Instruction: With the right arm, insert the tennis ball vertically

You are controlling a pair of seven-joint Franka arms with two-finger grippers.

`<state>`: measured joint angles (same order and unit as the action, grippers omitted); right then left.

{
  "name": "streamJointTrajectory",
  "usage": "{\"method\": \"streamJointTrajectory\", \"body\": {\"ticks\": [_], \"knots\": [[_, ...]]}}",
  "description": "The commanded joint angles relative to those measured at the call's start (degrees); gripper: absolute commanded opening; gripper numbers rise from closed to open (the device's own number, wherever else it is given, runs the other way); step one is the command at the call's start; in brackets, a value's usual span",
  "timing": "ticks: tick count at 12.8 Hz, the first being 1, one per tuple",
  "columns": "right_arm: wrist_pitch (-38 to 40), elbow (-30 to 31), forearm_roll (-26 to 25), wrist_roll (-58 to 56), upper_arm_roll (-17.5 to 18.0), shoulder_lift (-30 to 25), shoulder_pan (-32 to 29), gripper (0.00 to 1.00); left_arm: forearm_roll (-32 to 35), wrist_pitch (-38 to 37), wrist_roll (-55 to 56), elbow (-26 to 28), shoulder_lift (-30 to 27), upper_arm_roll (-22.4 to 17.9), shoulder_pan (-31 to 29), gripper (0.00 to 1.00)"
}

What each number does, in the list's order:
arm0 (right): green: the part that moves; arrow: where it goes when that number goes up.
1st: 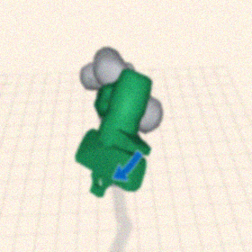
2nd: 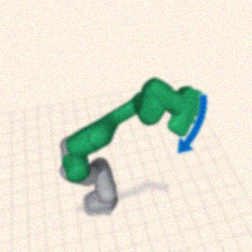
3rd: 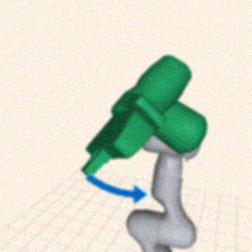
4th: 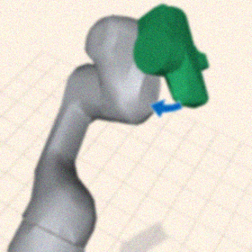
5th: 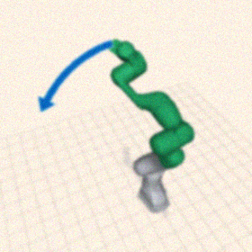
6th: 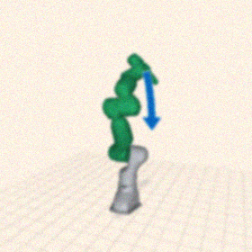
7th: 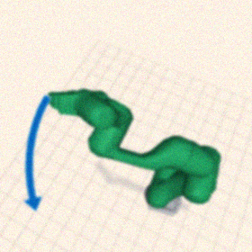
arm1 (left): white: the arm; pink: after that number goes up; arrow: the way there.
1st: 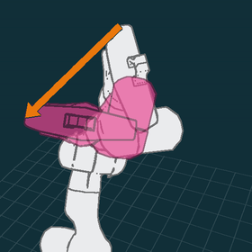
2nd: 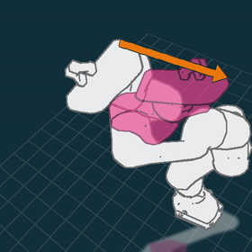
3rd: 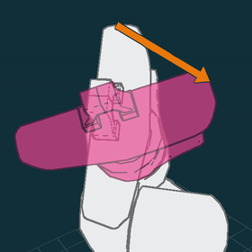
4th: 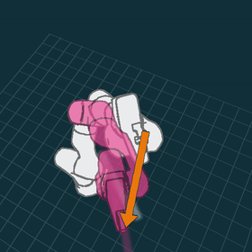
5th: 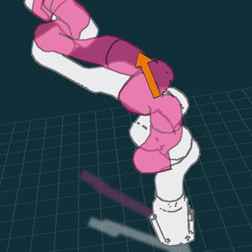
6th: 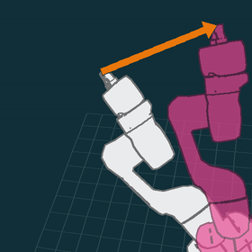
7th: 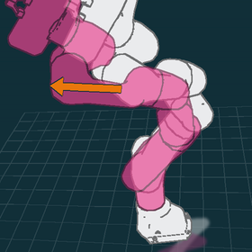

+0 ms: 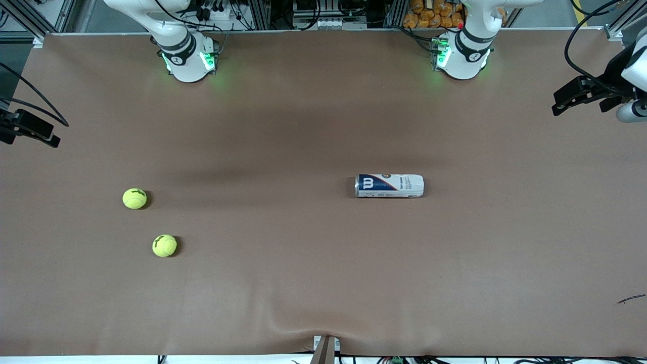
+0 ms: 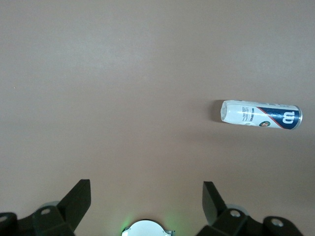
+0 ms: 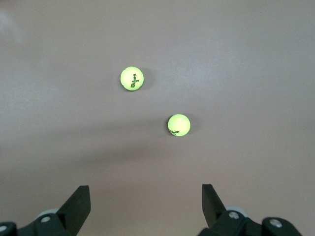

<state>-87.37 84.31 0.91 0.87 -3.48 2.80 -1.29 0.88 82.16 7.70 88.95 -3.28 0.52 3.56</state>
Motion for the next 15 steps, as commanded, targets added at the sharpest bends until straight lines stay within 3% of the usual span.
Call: {"method": "streamJointTrajectory", "body": {"ticks": [1,10,13,15], "knots": [[0.1,-0.82,0.58,0.18,-0.12,0.45,0.32,1.0,0.35,-0.87,-0.84,-0.8,0.29,0.18,-0.22,1.0],[0.63,-0.03,1.64,-0.08,-0.12,1.5,2.16,1.0,0.52,-0.69,-1.37,-1.15,2.4,1.68,0.92,1.0],[0.1,1.11,0.76,-0.34,-0.21,1.94,2.25,1.0,1.93,-0.69,-4.28,-1.24,5.2,4.04,5.04,1.0],[-0.34,2.78,-2.56,-0.43,-0.21,2.03,2.08,1.0,5.33,-0.69,-4.28,-1.41,8.71,5.8,9.07,1.0]]}}
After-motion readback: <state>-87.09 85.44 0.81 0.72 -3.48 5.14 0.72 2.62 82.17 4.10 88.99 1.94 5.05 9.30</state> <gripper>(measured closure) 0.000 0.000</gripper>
